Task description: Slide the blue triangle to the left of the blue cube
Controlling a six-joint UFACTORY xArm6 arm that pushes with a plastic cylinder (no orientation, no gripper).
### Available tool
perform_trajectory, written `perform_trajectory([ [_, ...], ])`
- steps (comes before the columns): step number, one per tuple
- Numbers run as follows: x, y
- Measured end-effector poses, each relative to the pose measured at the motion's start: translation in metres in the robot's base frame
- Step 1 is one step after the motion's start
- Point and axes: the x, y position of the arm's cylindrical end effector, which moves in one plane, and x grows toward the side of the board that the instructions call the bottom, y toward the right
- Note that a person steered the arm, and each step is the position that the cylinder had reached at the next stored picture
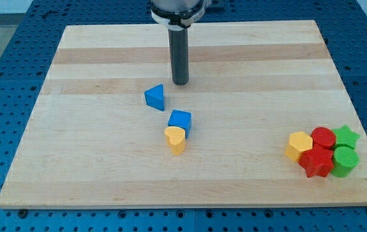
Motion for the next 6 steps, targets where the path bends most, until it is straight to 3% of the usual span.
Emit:
perform_trajectory([
  [1,0.023,0.000],
  [2,0.003,0.000],
  [3,-0.056,0.000],
  [4,-0.073,-0.021],
  [6,-0.055,-0.079],
])
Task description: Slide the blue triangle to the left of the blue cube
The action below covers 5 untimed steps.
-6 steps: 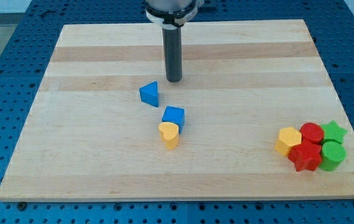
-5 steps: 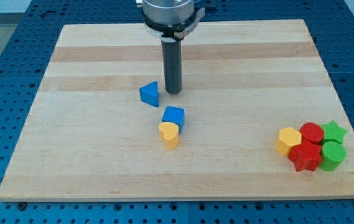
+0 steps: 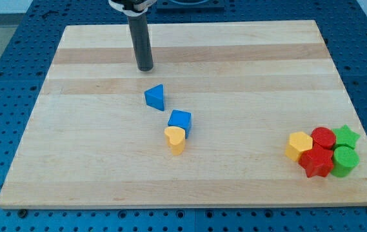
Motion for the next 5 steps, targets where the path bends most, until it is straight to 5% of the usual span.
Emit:
perform_trajectory([
  [5,0.081,0.034],
])
